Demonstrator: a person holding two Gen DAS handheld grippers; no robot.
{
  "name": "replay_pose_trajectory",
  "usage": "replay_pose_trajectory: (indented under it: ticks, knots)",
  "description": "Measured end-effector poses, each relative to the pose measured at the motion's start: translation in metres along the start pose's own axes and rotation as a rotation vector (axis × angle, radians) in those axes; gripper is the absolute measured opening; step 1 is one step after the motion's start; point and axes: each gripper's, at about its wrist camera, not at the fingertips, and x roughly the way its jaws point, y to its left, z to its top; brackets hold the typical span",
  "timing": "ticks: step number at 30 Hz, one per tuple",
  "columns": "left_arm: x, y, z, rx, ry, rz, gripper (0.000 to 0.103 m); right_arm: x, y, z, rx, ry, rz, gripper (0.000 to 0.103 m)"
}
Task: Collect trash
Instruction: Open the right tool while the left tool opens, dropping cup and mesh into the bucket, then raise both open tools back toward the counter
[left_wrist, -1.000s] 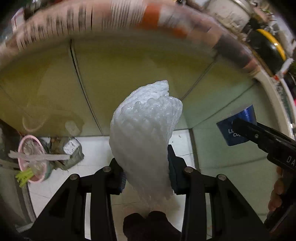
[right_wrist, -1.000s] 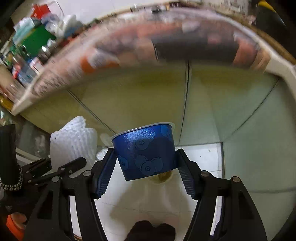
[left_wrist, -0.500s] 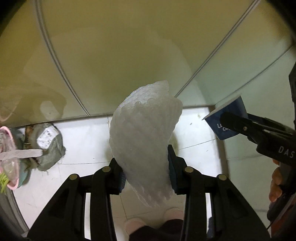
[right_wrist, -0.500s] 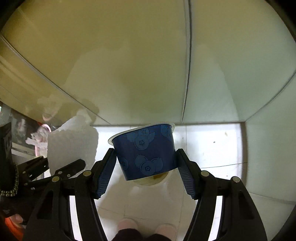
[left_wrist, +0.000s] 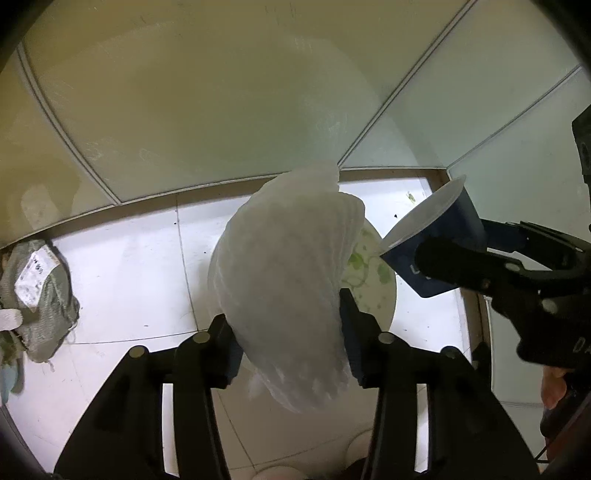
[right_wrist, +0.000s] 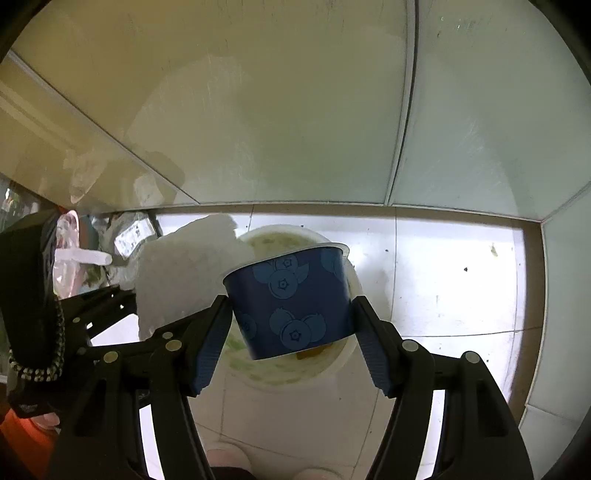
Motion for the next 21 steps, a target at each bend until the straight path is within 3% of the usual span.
replay_pose_trajectory:
  ticks: [6,12,16,21]
  knots:
    - [0.006,0.002,-0.005,-0.011,-0.013,0.007,0.062,0.007,-0.005,-0.005,0.005,-0.019,-0.016,0.066]
    - [-0.005,0.002,-0.009,-0.022,-0.042,0.012,0.063,-0.003,-0.002,-0.005,-0.001,-0.058,-0.024,0.066]
    - [-0.031,0.002,-0.008,-0.040,-0.059,0.029,0.063,-0.026,0.002,-0.002,0.004,-0.072,-0.042,0.066]
    - [-0.100,-0.010,-0.001,-0.067,-0.075,0.049,0.063,-0.081,0.020,0.001,0.006,-0.072,-0.065,0.066]
